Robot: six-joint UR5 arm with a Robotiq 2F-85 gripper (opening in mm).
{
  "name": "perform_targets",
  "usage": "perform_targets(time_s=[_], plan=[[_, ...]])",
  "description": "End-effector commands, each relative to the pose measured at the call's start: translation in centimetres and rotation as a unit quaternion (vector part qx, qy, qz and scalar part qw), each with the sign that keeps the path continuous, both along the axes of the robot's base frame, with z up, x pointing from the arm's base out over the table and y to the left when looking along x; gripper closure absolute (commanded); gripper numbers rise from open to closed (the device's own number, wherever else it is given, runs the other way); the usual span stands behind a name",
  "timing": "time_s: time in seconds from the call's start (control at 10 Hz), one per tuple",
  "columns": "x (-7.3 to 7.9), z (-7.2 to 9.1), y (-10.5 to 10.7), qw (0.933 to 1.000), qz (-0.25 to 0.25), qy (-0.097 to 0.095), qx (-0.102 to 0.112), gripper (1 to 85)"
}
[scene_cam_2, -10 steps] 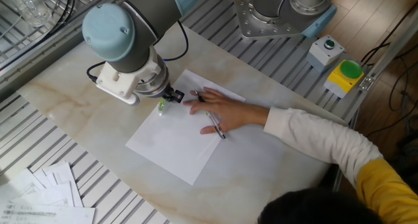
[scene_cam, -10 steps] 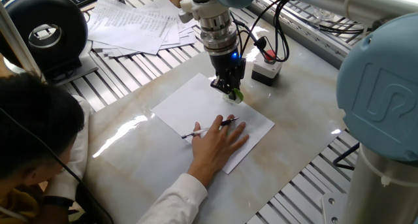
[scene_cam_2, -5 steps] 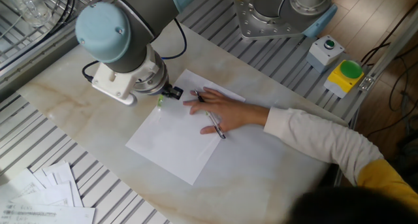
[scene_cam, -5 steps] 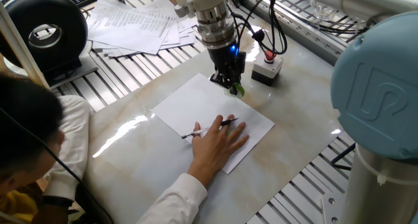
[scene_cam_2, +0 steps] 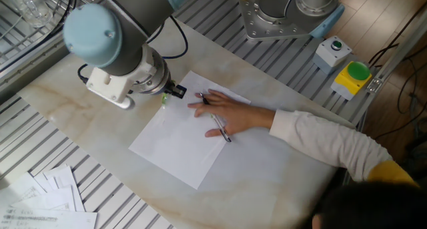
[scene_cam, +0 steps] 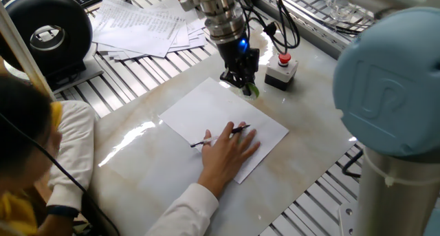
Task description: Use the correction tape on paper
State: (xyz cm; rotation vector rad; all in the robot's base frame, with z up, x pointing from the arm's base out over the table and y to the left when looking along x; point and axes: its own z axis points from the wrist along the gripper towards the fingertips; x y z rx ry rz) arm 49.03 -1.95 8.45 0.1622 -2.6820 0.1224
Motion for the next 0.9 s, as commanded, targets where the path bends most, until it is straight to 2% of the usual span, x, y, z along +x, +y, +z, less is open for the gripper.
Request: perform_targets(time_s=[0.0, 0.1, 0.2, 0.3, 0.4, 0.5, 0.6, 0.7, 0.8], plan=[[0.2, 1.7, 1.6, 0.9990, -0.022, 0.036, 0.010, 84.7], [0.7, 1.7, 1.2, 0.9992, -0.013, 0.038, 0.005, 84.7], [1.8, 1.2, 0.9, 0.9996, -0.006, 0.027, -0.001, 84.7], [3.2, 1.0, -0.7, 0.9994, 0.023, 0.016, -0.022, 84.7], [4.4, 0.4, -0.8, 0.9993, 0.028, 0.004, -0.024, 84.7], [5.1, 0.0, -0.3, 0.9995, 0.028, 0.004, -0.011, 84.7], [5.2, -0.5, 0.7, 0.9998, 0.016, 0.008, 0.003, 84.7], [5.2, -0.9, 1.2, 0.9999, 0.006, 0.010, 0.008, 84.7], [4.8, -0.9, 1.7, 0.9997, 0.001, 0.020, 0.013, 84.7]])
